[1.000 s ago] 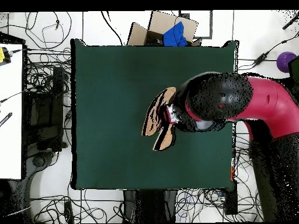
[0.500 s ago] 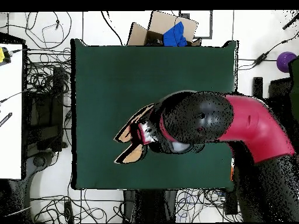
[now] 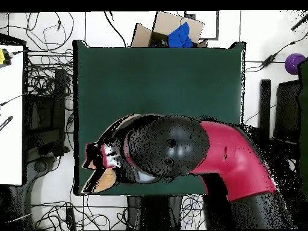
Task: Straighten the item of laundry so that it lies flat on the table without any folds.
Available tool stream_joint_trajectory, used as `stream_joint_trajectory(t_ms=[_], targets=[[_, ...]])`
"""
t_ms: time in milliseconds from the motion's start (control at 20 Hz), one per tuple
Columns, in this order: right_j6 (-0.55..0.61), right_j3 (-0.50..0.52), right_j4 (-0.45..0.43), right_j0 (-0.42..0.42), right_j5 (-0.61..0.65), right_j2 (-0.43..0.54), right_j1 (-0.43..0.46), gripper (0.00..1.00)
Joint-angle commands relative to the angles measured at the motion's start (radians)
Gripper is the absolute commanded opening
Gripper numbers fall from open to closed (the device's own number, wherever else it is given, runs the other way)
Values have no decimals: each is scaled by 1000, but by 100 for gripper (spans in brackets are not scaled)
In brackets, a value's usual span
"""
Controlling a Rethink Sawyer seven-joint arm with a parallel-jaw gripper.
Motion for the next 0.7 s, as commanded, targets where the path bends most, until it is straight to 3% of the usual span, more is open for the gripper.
stream_joint_trajectory(t_ms=[50,200,400,700], targets=[[-297,231,286,16,-144,106,-61,0],[-293,207,227,15,-184,102,50,0],[-287,117,39,22,-171,35,274,0],[-412,47,-104,-26,-160,11,547,0]])
